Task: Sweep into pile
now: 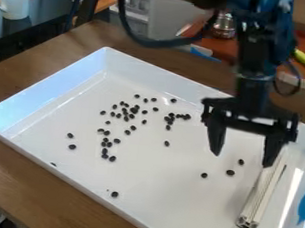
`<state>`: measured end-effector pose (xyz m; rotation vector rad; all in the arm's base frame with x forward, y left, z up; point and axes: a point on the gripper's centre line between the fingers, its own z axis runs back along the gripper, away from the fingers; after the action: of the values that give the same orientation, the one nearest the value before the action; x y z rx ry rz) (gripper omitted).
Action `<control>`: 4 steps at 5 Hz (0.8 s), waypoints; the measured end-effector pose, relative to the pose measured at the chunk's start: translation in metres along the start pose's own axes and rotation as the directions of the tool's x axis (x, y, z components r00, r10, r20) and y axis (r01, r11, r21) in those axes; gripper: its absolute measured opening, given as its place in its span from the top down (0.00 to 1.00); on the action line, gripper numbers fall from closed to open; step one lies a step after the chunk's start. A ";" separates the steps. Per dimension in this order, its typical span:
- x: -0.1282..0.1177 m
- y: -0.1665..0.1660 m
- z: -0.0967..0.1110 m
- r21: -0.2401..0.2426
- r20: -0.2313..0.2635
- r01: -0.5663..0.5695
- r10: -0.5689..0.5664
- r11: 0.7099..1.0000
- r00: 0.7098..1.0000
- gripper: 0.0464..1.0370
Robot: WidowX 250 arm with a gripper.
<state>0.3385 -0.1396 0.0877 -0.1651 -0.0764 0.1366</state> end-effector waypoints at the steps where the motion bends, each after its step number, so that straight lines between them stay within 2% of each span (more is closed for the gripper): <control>1: -0.002 -0.012 -0.005 -0.002 0.021 0.007 -0.007 1.000 1.000 0.04; 2: -0.007 -0.015 -0.018 0.018 -0.006 -0.001 0.001 1.000 1.000 0.04; 3: -0.008 -0.020 -0.027 0.044 -0.009 -0.003 0.003 0.999 1.000 0.04; 4: -0.008 -0.020 -0.036 0.074 -0.001 -0.010 0.010 0.997 1.000 0.08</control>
<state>0.3359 -0.1657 0.0550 -0.0920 -0.0687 0.1488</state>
